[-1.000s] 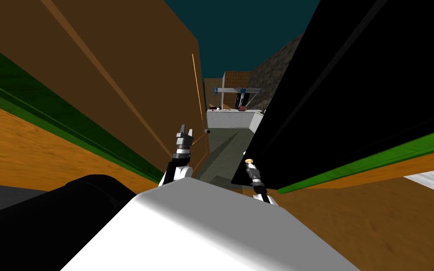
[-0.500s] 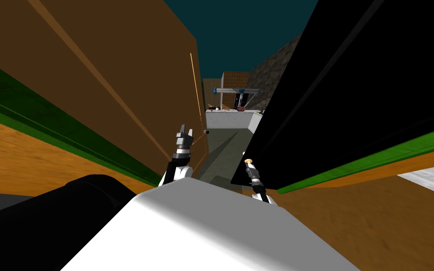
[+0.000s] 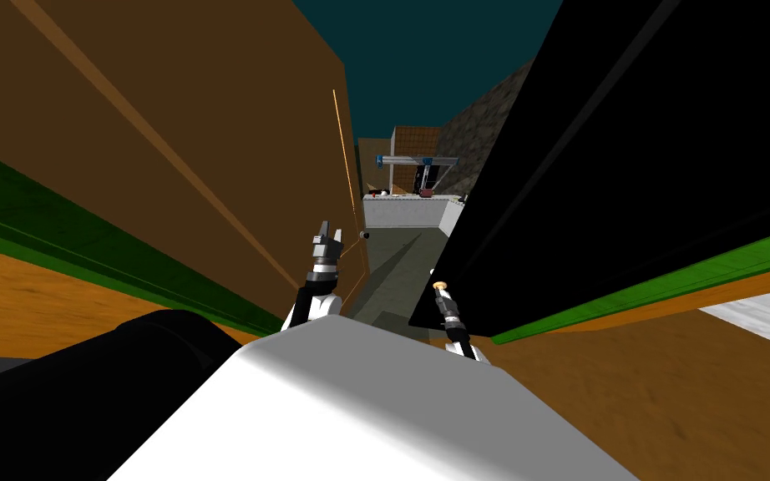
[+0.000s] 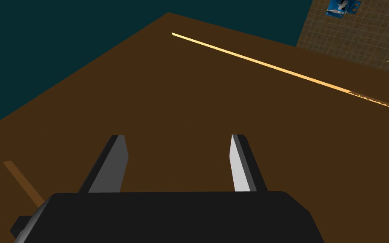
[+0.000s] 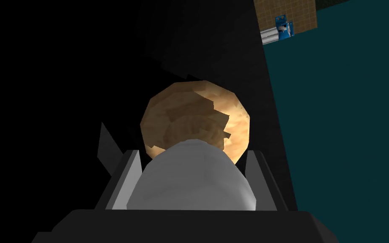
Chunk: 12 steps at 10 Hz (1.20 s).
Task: Push the door open
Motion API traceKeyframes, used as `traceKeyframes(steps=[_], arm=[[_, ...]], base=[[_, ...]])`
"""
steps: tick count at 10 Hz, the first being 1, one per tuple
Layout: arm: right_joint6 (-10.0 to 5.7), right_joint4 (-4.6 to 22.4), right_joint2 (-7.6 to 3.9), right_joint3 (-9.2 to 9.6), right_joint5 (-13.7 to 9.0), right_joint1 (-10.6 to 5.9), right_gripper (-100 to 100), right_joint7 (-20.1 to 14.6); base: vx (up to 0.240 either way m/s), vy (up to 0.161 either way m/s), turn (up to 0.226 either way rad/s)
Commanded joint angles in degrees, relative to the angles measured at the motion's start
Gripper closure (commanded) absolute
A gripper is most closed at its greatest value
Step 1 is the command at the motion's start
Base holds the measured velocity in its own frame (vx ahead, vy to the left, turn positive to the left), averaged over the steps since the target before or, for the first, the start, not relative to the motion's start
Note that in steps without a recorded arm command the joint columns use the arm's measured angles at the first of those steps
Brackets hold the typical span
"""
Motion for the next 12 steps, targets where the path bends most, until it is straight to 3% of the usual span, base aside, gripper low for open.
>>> traceKeyframes(steps=[1, 12], arm=[[-0.05, -0.07, -0.19, -0.11, -0.44, -0.27, 100, -1.63], [-0.34, 1.0, 0.64, 2.04, -4.5, -1.39, 100, -16.96]], base=[[0.033, 0.005, -0.017], [0.044, 0.006, -0.033]])
